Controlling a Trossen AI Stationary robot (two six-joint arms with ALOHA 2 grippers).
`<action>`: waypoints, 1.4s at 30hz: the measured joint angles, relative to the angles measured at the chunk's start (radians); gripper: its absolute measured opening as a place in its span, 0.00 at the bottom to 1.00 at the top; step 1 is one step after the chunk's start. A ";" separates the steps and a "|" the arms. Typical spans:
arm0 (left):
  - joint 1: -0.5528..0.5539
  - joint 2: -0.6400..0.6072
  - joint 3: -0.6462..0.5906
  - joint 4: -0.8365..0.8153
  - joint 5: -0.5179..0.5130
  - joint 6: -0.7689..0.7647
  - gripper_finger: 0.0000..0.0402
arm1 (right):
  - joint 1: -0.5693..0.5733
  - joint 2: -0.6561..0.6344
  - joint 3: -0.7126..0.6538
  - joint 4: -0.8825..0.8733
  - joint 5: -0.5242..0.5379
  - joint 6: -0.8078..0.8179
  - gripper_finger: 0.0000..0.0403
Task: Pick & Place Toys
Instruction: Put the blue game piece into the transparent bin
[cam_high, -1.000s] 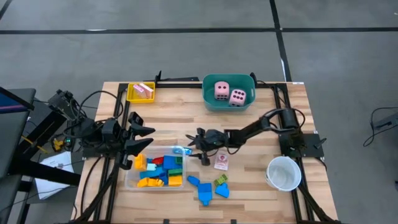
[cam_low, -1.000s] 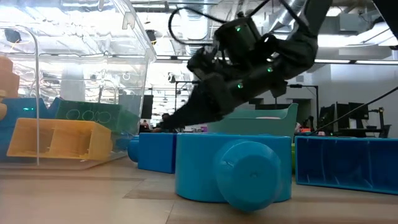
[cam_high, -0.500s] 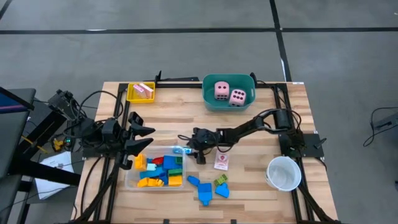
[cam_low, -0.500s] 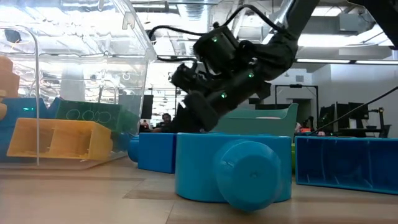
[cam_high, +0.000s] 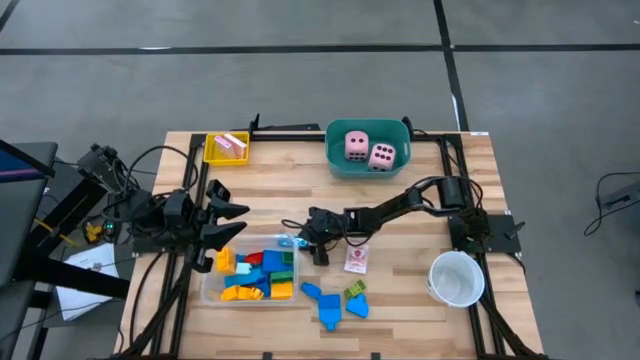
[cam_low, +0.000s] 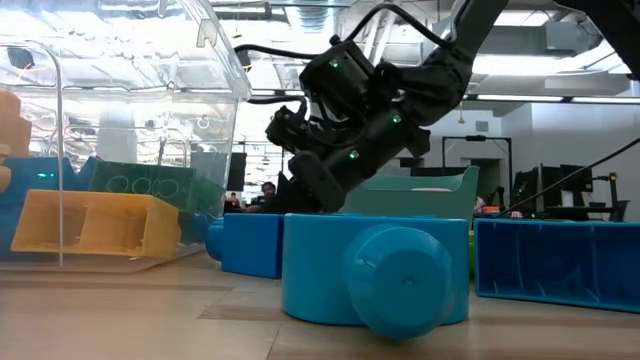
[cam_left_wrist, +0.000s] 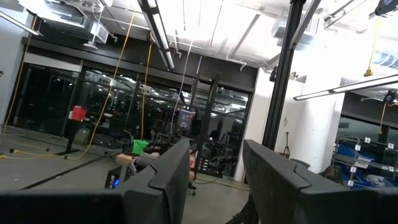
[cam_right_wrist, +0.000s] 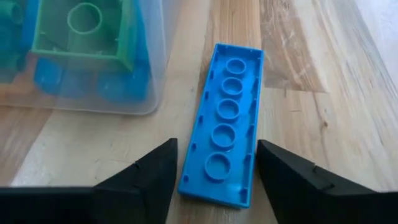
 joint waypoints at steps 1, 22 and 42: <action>0.000 0.000 0.000 0.000 0.000 0.000 0.36 | 0.000 0.000 0.000 -0.004 0.000 0.000 0.49; 0.000 0.000 0.000 -0.020 0.001 0.001 0.36 | -0.005 -0.169 -0.007 -0.276 0.245 0.103 0.34; -0.002 0.004 0.000 -0.084 0.001 -0.008 0.36 | 0.012 -0.595 -0.006 -0.375 0.179 0.042 0.34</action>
